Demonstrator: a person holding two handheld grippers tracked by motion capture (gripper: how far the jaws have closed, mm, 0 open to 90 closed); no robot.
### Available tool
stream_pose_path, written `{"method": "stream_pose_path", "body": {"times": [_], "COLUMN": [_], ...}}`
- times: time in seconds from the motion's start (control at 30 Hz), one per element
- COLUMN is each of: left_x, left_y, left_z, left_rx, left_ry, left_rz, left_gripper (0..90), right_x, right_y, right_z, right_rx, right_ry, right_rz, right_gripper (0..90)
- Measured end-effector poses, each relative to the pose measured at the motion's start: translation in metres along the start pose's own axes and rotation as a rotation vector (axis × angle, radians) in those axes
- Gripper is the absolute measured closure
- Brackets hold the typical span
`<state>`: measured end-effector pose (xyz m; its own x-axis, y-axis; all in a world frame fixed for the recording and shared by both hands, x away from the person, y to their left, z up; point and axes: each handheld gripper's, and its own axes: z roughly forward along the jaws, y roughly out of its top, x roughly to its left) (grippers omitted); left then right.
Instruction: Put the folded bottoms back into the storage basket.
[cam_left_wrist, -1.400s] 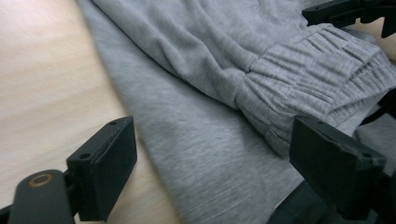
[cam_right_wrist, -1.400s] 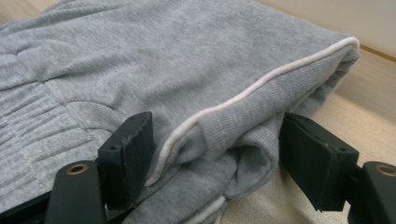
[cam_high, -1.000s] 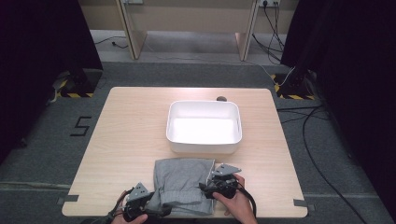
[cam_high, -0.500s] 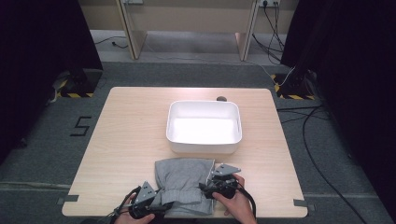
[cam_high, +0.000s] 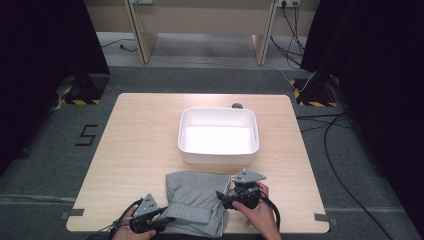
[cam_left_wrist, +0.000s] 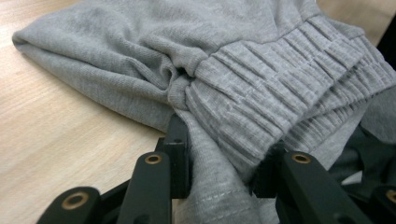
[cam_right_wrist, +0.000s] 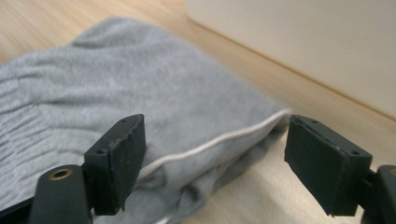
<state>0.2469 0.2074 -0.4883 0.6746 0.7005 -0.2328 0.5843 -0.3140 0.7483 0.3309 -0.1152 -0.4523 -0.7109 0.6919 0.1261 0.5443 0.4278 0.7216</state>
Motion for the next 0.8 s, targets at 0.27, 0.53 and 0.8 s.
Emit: {"method": "stream_pose_path", "body": {"times": [0.27, 0.53, 0.8], "left_x": [0.012, 0.008, 0.008], "left_y": [-0.002, -0.004, -0.005], "left_z": [-0.006, -0.005, -0.004], "left_rx": [0.007, 0.001, -0.003], "left_ry": [0.007, 0.028, 0.031], "left_rz": [0.013, 0.028, 0.033], "left_gripper": [69.8, 69.1, 68.6], "right_x": [0.000, -0.007, -0.006], "right_y": [0.008, 0.002, -0.006], "right_z": [0.008, 0.037, 0.042], "right_rx": [-0.018, 0.074, 0.037], "right_ry": [-0.002, 0.006, 0.105], "right_rz": [0.003, 0.028, 0.025], "right_gripper": [21.0, 20.2, 40.3]}}
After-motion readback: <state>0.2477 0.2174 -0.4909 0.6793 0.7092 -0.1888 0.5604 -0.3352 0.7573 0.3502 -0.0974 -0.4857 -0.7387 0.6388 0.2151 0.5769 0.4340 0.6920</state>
